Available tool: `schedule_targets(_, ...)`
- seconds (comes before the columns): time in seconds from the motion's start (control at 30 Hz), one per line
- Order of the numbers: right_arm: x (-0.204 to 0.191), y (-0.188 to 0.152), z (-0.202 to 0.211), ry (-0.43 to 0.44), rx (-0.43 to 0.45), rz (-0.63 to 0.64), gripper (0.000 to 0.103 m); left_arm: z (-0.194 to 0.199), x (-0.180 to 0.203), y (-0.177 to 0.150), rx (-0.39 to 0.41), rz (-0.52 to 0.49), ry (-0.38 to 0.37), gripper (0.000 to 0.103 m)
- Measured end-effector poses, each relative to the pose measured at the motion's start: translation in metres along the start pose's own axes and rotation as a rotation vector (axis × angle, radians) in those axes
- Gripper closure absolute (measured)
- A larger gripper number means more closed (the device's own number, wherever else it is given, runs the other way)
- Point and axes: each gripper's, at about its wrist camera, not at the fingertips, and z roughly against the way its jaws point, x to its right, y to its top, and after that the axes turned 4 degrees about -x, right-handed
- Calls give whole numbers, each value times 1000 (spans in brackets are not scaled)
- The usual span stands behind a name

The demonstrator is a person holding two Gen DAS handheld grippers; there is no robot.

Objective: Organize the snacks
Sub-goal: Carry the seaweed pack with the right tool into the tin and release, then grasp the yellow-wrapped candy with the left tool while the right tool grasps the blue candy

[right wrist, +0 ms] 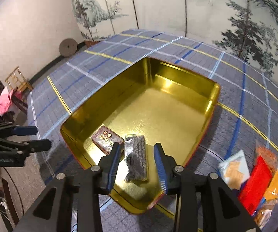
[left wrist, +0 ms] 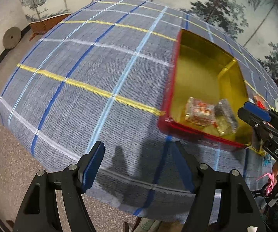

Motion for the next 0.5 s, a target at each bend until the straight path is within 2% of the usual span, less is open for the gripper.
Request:
schedule_targets(0.2,32,-26,41,-43,34,-63,65,3,37,6,15,-74,-62,35)
schedule_targets(0.5,106,-101,96,-229,-8,-235,56,6,97,9,22,-224,-125,35)
